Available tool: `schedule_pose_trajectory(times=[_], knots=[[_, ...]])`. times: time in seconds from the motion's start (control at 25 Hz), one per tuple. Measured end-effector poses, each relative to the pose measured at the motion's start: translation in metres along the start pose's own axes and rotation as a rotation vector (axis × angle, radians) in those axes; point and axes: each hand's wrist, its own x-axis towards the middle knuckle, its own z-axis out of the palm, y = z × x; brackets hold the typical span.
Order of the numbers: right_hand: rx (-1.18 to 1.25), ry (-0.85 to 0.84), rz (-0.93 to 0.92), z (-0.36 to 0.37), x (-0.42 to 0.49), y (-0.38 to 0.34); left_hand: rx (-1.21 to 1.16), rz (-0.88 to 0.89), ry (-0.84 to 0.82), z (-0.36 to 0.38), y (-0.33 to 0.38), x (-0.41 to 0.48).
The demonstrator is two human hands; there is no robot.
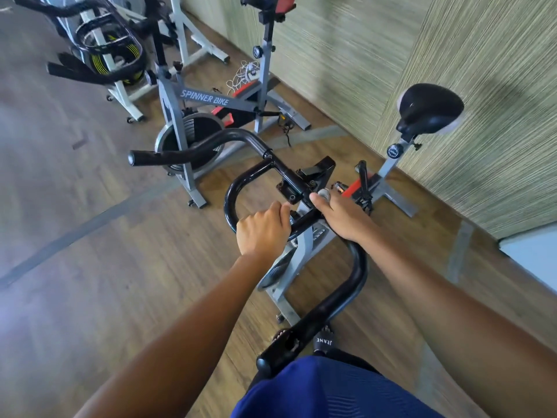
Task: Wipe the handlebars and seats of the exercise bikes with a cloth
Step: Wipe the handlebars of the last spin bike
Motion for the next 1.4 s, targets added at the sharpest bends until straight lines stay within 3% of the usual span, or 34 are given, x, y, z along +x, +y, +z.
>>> schedule_pose_trajectory(times=[0.24,0.36,0.52,0.56,0.72,0.84,0.96,1.08,1.2,1.28,1.4], knots=[[0.064,0.004,0.031,-0.008,-0.003,0.014,0.035,0.029,-0.013,0.0,-0.002,-0.002],[0.215,0.186,0.191,-0.019,-0.012,0.045,0.028,0.03,-0.036,0.001,-0.003,-0.002],[0.463,0.102,0.383,0.007,-0.064,0.052,0.014,0.045,-0.087,-0.001,-0.004,0.0],[0.578,0.133,0.418,0.023,-0.078,0.042,0.006,0.051,-0.096,-0.002,-0.004,0.0],[1.038,0.597,0.687,0.089,-0.106,0.021,0.002,0.065,-0.103,-0.002,-0.003,0.001],[1.248,0.625,0.787,0.108,-0.119,0.002,-0.032,0.051,-0.083,-0.001,-0.004,-0.001],[1.432,0.565,0.783,0.094,-0.132,-0.003,-0.195,0.071,-0.017,-0.003,-0.009,-0.003],[1.424,0.603,0.744,0.07,-0.149,0.005,-0.496,0.101,0.073,-0.01,-0.002,-0.003],[1.49,0.692,0.627,0.04,-0.169,0.012,-0.63,0.322,0.11,-0.022,0.032,-0.007],[1.556,0.743,0.531,0.02,-0.178,0.022,-0.737,0.472,-0.001,-0.035,0.065,-0.015],[1.59,0.828,0.34,-0.015,-0.186,0.032,-0.822,0.579,-0.321,-0.054,0.122,-0.033]])
